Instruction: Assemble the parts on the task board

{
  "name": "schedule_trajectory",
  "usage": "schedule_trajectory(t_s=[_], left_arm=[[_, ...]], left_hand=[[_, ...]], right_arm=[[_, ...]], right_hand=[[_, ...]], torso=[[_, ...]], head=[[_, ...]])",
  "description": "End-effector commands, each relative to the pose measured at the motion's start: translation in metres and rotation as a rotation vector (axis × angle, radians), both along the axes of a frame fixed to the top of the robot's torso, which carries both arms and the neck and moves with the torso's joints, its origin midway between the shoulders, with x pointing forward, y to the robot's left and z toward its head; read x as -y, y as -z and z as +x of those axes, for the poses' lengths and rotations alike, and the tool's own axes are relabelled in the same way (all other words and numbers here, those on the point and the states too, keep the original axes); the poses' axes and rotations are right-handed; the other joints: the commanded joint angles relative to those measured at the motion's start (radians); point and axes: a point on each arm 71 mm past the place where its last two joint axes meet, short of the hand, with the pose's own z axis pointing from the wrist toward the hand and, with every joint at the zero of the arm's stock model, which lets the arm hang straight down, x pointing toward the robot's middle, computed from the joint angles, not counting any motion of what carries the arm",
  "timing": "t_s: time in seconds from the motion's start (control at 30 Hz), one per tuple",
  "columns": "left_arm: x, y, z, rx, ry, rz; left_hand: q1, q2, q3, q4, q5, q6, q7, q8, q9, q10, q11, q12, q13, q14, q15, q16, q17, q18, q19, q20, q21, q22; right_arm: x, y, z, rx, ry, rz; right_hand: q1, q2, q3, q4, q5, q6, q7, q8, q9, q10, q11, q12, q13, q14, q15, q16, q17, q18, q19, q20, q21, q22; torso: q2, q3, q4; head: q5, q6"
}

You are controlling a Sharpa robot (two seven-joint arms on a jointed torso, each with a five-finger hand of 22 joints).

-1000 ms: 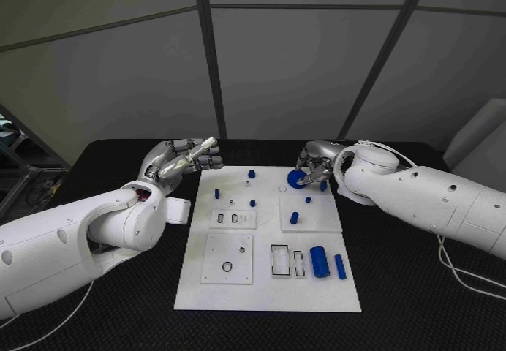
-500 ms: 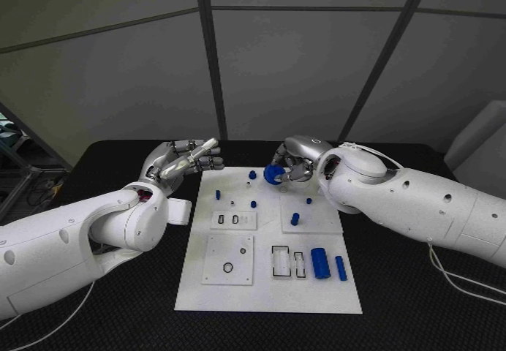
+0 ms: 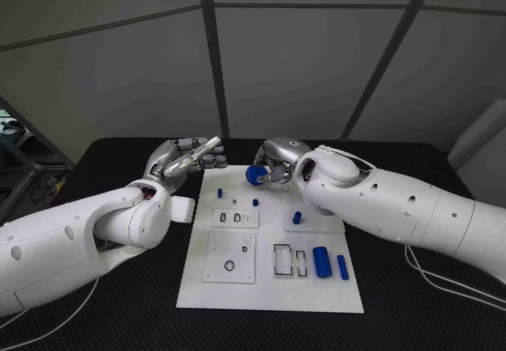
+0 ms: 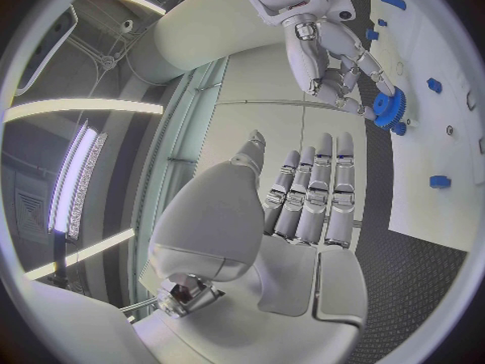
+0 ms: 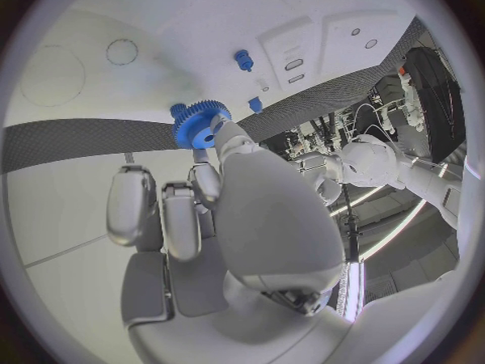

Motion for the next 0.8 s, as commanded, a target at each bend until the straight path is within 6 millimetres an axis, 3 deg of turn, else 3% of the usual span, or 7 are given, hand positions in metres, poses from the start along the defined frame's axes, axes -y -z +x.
schedule_trajectory(t_s=[0.03,0.8], left_arm=[[0.002,-0.002,0.000,0.009,0.013,-0.002],[0.003,-0.002,0.000,0.009,0.015,-0.003]], left_hand=[[0.001,0.003,0.000,-0.004,0.001,-0.002,0.009,-0.003,0.000,0.005,0.002,-0.006,0.001,0.001,0.009,-0.003,0.001,-0.019,0.000,0.002,0.002,-0.001],[0.001,0.003,0.000,-0.004,0.001,-0.002,0.009,-0.003,0.000,0.005,0.002,-0.006,0.001,0.001,0.009,-0.003,0.001,-0.019,0.000,0.002,0.002,-0.001]], right_arm=[[-0.005,-0.001,0.001,0.023,-0.013,-0.007],[-0.019,0.018,0.004,-0.020,-0.022,-0.056]], right_hand=[[-0.001,0.002,0.009,0.003,0.006,0.040,-0.022,0.004,0.012,0.004,0.000,0.001,-0.003,0.071,-0.006,0.004,0.099,-0.020,0.007,-0.001,0.003,0.000],[-0.023,-0.007,0.016,0.005,-0.007,0.030,-0.016,-0.011,0.007,-0.005,0.006,-0.008,-0.009,0.070,-0.002,0.003,0.096,-0.019,0.004,0.002,0.000,-0.005]], torso=[[0.000,0.0007,-0.0009],[0.001,0.0015,-0.0034]], head=[[0.004,-0.003],[0.011,-0.008]])
